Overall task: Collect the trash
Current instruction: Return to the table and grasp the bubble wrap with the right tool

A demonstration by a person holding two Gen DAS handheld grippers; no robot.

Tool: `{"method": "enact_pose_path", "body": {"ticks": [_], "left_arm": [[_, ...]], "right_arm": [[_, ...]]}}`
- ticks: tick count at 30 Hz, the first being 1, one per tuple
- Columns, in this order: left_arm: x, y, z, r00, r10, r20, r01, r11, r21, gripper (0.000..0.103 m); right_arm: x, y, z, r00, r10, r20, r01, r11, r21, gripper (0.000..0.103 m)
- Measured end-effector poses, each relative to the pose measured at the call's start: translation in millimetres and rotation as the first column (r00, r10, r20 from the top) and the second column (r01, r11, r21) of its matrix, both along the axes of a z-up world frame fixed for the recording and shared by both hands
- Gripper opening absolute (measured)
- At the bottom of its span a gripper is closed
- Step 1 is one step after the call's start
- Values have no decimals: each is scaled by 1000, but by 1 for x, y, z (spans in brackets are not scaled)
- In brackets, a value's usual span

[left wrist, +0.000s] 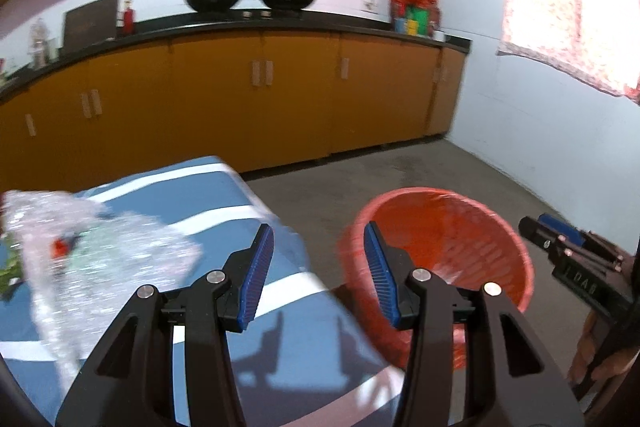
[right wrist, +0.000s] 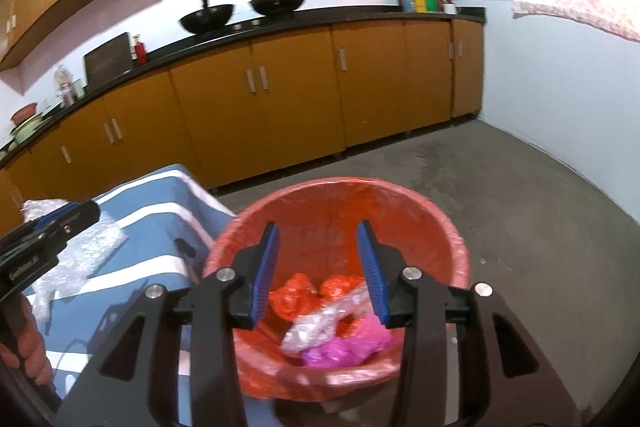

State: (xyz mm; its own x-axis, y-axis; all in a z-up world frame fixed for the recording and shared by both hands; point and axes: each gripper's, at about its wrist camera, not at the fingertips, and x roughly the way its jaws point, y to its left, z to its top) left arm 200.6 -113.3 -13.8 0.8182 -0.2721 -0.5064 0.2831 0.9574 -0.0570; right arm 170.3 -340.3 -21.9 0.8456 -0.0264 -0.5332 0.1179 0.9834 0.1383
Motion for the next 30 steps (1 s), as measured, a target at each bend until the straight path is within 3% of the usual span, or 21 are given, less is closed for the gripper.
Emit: {"method": "enact_pose_path", "body": {"ticks": [6, 10, 16, 24, 30], "left_arm": [[-22, 75, 1, 989, 148, 26, -148, 989, 8, 50], [-36, 126, -6, 963, 267, 35, -268, 963, 36, 53], [-52, 205, -25, 895, 447, -1, -446, 893, 52, 53], [-75, 284, -32, 796, 605, -15, -605, 796, 33, 55], [-77, 319, -40, 756, 653, -34, -653, 757, 23, 56]], "right_arm": [[9, 58, 6, 992, 126, 1, -126, 992, -10, 46], [17, 107, 4, 973, 229, -12, -229, 973, -7, 48], [26, 193, -2, 921, 388, -35, -388, 921, 15, 49], [31, 288, -16, 841, 536, -68, -533, 844, 60, 55], [36, 330, -26, 817, 570, -89, -569, 821, 38, 67]]}}
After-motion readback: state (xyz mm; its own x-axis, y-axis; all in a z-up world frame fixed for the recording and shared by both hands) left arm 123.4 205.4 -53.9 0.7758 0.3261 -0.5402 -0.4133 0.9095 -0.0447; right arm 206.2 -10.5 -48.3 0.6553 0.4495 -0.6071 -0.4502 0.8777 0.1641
